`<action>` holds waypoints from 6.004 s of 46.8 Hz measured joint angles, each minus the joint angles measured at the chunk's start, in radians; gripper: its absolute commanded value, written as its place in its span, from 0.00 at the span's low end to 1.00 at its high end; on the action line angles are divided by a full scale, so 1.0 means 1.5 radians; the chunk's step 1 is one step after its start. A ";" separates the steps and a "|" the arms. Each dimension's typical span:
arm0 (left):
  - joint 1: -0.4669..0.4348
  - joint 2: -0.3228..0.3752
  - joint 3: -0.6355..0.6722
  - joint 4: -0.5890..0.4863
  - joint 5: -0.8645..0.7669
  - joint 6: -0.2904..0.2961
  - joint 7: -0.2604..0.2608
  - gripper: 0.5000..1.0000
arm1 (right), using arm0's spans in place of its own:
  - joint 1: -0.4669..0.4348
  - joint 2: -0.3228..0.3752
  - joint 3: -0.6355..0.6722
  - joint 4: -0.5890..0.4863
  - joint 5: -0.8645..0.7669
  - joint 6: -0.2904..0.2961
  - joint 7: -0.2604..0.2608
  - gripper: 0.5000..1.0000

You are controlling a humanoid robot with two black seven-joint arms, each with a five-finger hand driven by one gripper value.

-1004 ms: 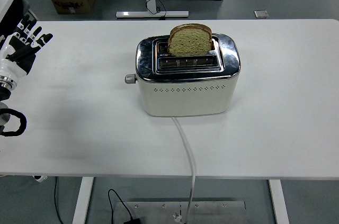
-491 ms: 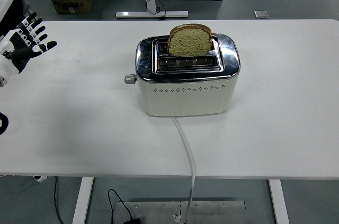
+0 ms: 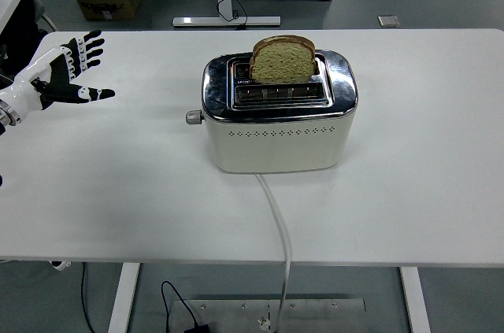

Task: Press down toaster

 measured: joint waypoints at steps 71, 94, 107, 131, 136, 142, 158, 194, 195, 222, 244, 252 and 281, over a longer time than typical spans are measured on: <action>0.069 0.120 0.006 -0.262 0.400 0.056 -0.084 1.00 | 0.000 0.000 0.000 0.000 0.000 0.000 0.000 1.00; 0.059 0.105 0.009 -0.285 0.448 0.062 -0.084 1.00 | 0.000 0.000 0.000 0.000 0.000 0.000 0.000 1.00; 0.057 0.103 0.009 -0.285 0.470 0.063 -0.084 1.00 | 0.000 0.000 0.000 0.000 0.000 0.000 0.000 1.00; 0.057 0.077 0.025 -0.284 0.471 0.081 -0.083 1.00 | 0.000 0.000 0.000 0.000 0.000 0.000 0.000 1.00; 0.057 0.071 0.025 -0.283 0.471 0.081 -0.083 1.00 | 0.000 0.000 0.000 0.000 0.000 0.000 0.000 1.00; 0.057 0.066 0.026 -0.282 0.471 0.081 -0.083 1.00 | 0.000 0.000 0.000 0.000 0.000 0.000 0.000 1.00; 0.058 0.058 0.037 -0.279 0.470 0.082 -0.083 1.00 | 0.000 0.000 0.000 0.000 0.000 0.000 0.000 1.00; 0.064 0.042 0.051 -0.263 0.468 0.083 -0.084 1.00 | 0.000 0.000 0.000 0.000 0.000 0.000 0.000 1.00; 0.064 0.042 0.052 -0.263 0.467 0.083 -0.084 1.00 | 0.000 0.000 0.000 0.000 0.000 0.000 0.000 1.00; 0.065 0.035 0.063 -0.244 0.461 0.083 -0.083 1.00 | 0.000 0.000 0.000 0.000 0.000 0.000 0.000 1.00; 0.072 0.029 0.072 -0.232 0.459 0.083 -0.083 1.00 | 0.000 0.000 0.000 0.000 0.000 0.000 0.000 1.00; 0.076 0.022 0.073 -0.215 0.459 0.083 -0.083 1.00 | 0.000 0.000 0.000 0.000 0.000 0.000 0.000 1.00; 0.078 0.008 0.074 -0.189 0.458 0.084 -0.084 1.00 | 0.000 0.000 0.000 0.000 0.000 0.000 0.000 1.00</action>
